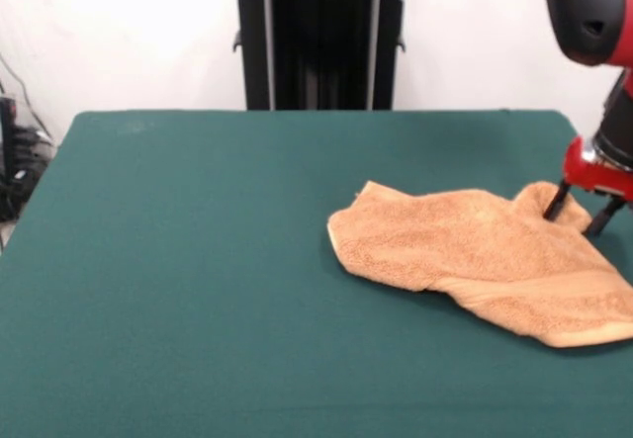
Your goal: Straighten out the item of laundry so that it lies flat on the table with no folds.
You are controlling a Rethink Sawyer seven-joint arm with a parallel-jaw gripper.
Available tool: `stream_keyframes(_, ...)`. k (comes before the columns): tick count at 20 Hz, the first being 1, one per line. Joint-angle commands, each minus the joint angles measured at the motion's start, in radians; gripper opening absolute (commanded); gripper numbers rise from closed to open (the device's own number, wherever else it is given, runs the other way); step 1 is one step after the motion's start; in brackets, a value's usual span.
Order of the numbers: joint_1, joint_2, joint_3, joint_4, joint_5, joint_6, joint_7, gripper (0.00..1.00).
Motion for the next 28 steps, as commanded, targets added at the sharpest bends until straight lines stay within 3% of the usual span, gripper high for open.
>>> stream_keyframes(1,-0.004,0.243,0.082,-0.036,0.014,-0.215,0.226,1.0)
stream_keyframes(10,0.014,0.254,0.064,-0.074,0.032,-0.139,0.254,1.0)
stream_keyframes(11,0.013,0.253,0.068,-0.07,0.032,-0.153,0.247,0.0)
stream_keyframes(24,-0.014,0.251,0.093,-0.076,0.049,-0.096,0.215,0.0)
stream_keyframes(28,-0.027,0.252,0.092,-0.111,0.048,0.006,0.194,0.0)
